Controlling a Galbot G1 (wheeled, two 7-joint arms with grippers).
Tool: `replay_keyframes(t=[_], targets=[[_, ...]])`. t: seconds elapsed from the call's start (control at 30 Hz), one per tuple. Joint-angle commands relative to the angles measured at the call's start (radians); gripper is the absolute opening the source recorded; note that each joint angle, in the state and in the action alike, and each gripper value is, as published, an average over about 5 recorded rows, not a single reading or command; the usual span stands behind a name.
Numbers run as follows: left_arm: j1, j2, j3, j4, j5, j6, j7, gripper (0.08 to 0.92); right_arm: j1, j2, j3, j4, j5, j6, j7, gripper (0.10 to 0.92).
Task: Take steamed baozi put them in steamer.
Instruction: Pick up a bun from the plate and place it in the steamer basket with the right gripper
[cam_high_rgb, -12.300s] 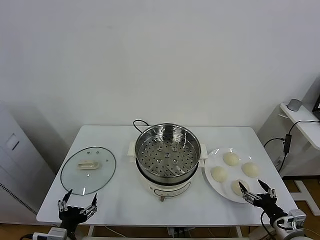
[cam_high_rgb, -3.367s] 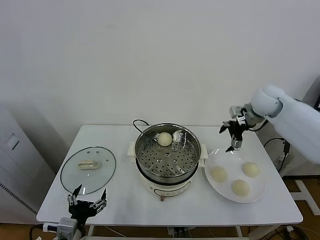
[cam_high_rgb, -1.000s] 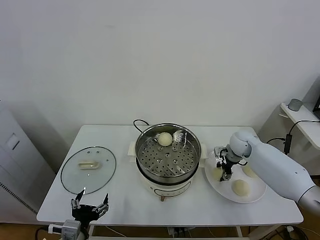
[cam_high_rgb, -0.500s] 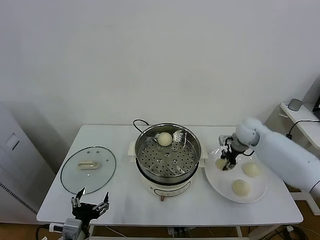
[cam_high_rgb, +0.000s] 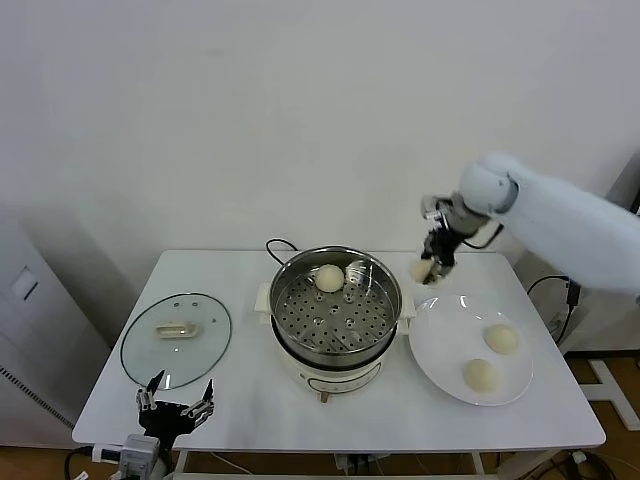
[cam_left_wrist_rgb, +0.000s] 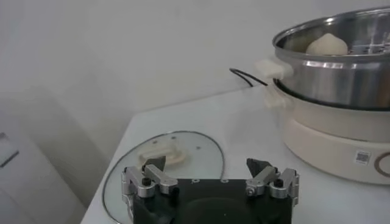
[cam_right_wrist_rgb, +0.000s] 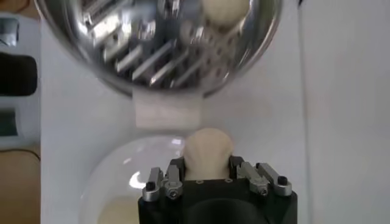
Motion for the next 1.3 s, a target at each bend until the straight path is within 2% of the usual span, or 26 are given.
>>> replay_keyframes(t=[0.03,0.27,0.47,0.9,1.3], targets=[[0.003,-0.017,-0.002,-0.011,0.003,0.005,0.002,0.823,0.197,0.162,-0.169,0.003,0.215,-0.104,0.0,0.441],[0.009,-0.022,0.001,-0.027,-0.004,0.004,0.001,0.823,0.088,0.341,-0.144,-0.031,0.228,-0.166,0.033,0.441],[0.008,-0.02,0.006,-0.029,-0.008,0.003,0.0,0.823,0.006,0.421,-0.135,-0.055,0.187,-0.195,0.067,0.441],[0.003,-0.023,0.014,-0.021,-0.018,0.0,-0.012,0.823,-0.152,0.473,-0.072,-0.103,0.061,-0.244,0.143,0.441],[-0.002,-0.031,0.021,-0.017,-0.014,0.0,-0.012,0.823,-0.183,0.494,-0.049,-0.133,0.027,-0.24,0.147,0.444]])
